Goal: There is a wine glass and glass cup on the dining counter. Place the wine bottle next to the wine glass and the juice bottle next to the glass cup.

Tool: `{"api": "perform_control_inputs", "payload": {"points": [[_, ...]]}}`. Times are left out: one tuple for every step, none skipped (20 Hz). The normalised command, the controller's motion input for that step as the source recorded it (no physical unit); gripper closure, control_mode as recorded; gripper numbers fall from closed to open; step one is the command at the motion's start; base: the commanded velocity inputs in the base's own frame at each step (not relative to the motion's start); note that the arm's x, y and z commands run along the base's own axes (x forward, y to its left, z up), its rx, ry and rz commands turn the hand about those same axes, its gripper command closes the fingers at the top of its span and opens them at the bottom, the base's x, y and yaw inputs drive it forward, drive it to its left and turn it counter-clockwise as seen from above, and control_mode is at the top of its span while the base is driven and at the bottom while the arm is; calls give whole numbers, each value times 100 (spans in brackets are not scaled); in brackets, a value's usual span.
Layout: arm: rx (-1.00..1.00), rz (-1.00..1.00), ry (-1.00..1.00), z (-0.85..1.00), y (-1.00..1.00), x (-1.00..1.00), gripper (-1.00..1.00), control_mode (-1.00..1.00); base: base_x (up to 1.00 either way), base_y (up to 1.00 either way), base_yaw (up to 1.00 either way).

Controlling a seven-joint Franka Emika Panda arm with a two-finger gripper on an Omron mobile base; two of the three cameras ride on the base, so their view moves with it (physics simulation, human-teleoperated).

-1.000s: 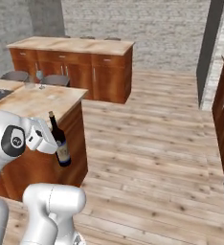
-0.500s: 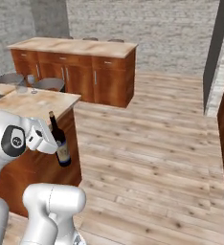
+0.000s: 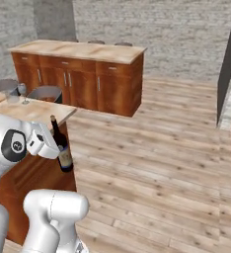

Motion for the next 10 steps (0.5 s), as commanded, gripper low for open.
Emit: {"api": "perform_control_inputs", "payload": {"points": [[0,0,0,0,0,0,100,100,58,-40,12],[0,0,0,0,0,0,100,100,58,-40,12],[0,0,0,0,0,0,100,100,58,-39,12],[0,0,0,0,0,0,100,100,58,-39,12],[0,0,0,0,0,0,100,100,58,-40,12],[0,0,0,0,0,0,100,100,58,-40,12],[0,0,0,0,0,0,100,100,58,-40,12],[0,0,0,0,0,0,100,100,58,-40,12],[0,0,0,0,0,0,100,100,58,-40,12],[0,0,0,0,0,0,100,100,58,-40,12]]}}
